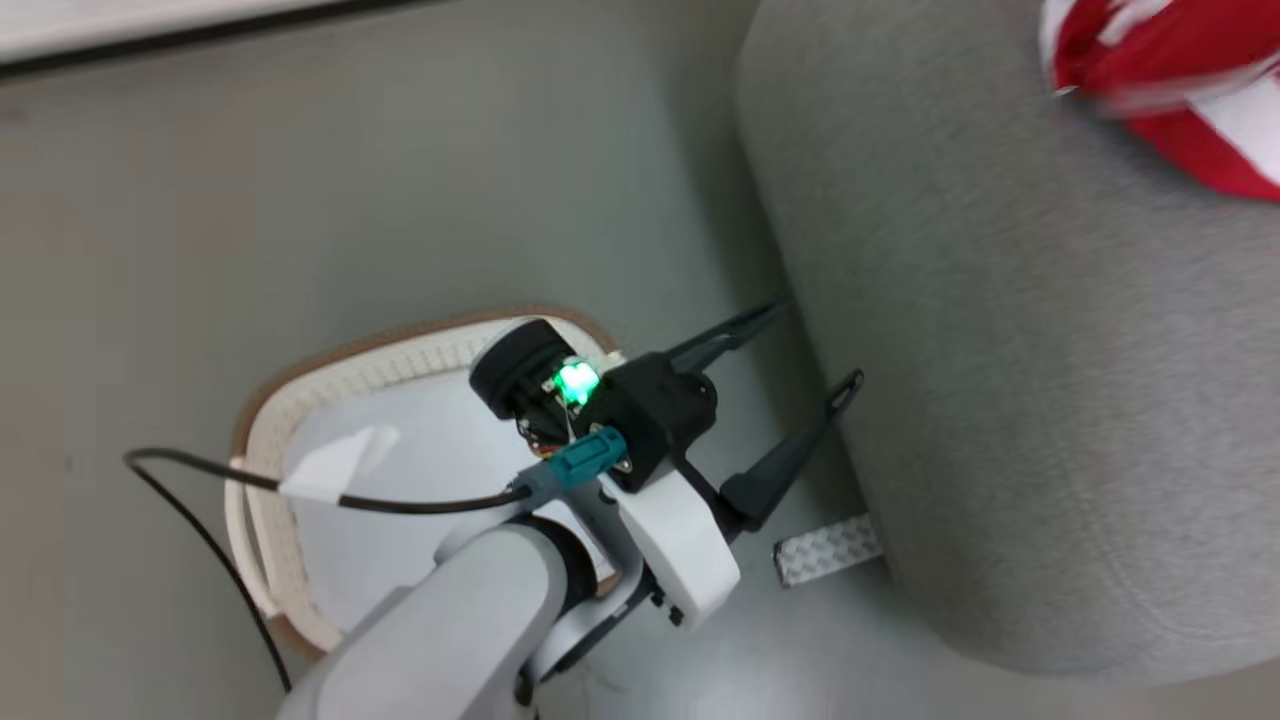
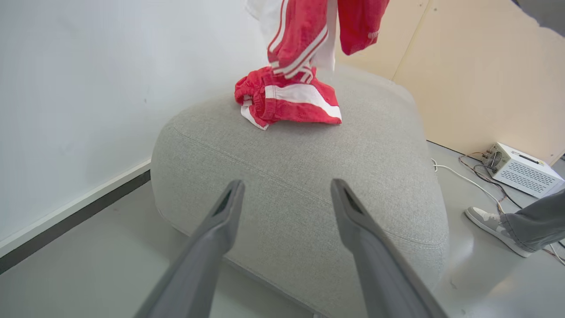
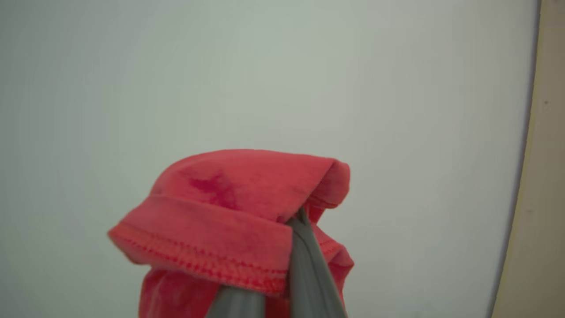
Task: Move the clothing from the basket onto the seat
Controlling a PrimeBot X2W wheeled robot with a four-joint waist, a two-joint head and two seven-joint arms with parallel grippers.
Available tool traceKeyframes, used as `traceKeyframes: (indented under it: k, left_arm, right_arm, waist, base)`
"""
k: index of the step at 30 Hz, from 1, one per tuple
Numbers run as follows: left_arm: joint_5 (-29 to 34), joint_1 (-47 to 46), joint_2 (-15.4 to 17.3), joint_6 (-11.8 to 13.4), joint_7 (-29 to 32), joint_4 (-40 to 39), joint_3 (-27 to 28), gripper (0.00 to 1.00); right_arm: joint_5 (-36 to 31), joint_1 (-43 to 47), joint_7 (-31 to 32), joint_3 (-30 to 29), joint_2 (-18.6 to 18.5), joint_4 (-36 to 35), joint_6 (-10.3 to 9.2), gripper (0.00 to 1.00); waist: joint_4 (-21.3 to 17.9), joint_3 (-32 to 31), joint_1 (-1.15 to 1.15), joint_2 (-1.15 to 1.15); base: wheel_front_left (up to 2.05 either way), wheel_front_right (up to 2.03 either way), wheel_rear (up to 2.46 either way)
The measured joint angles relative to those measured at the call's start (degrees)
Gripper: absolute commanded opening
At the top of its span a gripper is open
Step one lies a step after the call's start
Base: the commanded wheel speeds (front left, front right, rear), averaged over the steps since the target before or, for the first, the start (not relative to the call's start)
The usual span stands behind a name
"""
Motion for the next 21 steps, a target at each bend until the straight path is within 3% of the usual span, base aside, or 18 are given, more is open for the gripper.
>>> traceKeyframes:
  k: [5,9,16,17,18,21]
  left_arm:
    - [-0.1,-1.6,1.2,0.0,0.0,-1.4,1.1,1.00]
    - [-0.3,-1.9,1.6,0.0,0.0,-1.6,1.6,1.00]
    - [-0.9,-2.1,2.2,0.0,-0.6,-1.8,2.1,1.00]
    - [-1.0,-2.1,2.4,0.1,-0.7,-1.7,2.2,1.00]
    - [-1.0,-2.0,2.6,0.3,-1.1,-1.6,2.5,1.00]
    - [-1.6,-1.4,3.2,1.1,-2.1,-1.5,3.7,1.00]
  right_arm:
    - [-6.3,-9.9,4.1,-10.3,-3.8,3.2,0.00,0.00]
    - [-11.9,-10.5,5.1,-14.7,-3.6,6.4,0.01,0.00]
    - [-17.3,-2.0,0.8,-21.5,4.2,17.1,0.01,0.00]
    - [-17.3,-1.4,0.2,-22.3,5.4,18.4,0.00,0.12]
    - [-17.5,-0.7,-0.3,-22.7,6.2,19.6,0.00,1.00]
    - [-17.6,1.9,-1.0,-22.2,8.7,22.1,0.00,1.00]
  waist:
    - [2.2,6.1,0.00,0.00]
    - [3.9,10.1,0.00,0.00]
    - [6.1,13.7,-0.01,0.00]
    - [6.1,13.7,-0.01,-0.01]
    - [6.1,13.6,-0.01,-0.01]
    - [5.6,12.6,-0.02,-0.01]
  base:
    - [0.00,0.00,0.00]
    - [0.00,0.00,0.00]
    - [0.00,0.00,0.00]
    - [0.00,0.00,0.00]
    - [0.00,0.00,0.00]
    - [0.00,0.00,0.00]
